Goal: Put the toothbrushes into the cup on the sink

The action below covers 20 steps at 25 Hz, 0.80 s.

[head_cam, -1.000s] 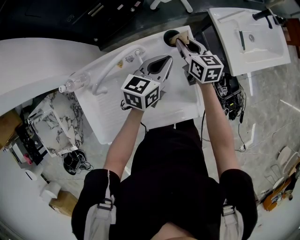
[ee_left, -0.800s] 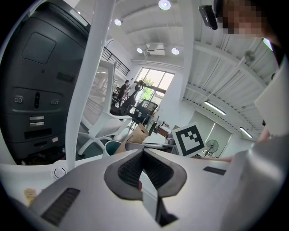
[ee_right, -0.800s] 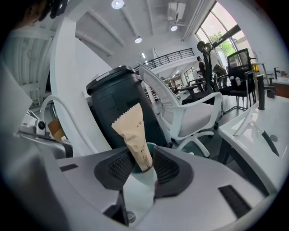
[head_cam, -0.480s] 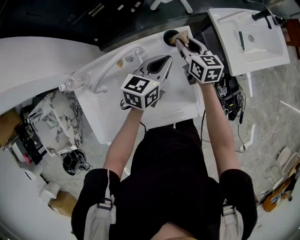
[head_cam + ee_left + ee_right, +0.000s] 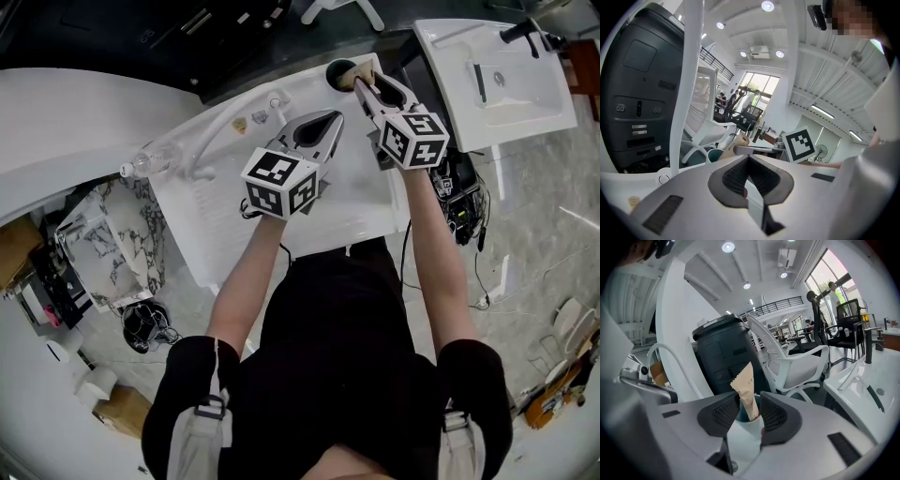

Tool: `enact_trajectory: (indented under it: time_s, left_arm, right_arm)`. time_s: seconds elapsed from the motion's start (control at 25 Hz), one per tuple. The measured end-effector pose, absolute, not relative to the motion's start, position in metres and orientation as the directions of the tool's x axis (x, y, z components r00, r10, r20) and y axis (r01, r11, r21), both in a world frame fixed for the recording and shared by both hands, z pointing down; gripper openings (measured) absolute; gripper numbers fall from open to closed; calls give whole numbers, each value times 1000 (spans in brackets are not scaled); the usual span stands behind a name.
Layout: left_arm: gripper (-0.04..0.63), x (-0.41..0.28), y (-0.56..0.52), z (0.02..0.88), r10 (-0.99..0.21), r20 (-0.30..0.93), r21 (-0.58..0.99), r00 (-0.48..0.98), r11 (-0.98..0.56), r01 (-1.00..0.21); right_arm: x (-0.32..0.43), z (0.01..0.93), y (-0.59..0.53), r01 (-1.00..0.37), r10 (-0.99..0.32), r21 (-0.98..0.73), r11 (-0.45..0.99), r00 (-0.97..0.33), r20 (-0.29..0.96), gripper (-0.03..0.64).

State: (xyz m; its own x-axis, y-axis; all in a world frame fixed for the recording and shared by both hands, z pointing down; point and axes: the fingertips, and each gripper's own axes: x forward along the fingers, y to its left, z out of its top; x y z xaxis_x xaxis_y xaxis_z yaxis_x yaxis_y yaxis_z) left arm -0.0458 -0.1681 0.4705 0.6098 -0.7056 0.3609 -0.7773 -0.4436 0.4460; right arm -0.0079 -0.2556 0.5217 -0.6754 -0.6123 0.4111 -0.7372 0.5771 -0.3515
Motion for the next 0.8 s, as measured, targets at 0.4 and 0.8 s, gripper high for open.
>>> enact_trajectory:
  time_s: [0.4,0.8]
  left_arm:
    - [9,-42,-152,456,-725,346,421,595,-447,-790]
    - [9,-26,-128,445,-741,345,398,577,-441,-804]
  right_arm:
    - [-1,508,-244,-730,-613,-336,595,-683,397,149]
    - [18,492,-217,-708,-599,-311,633,-704,383,150]
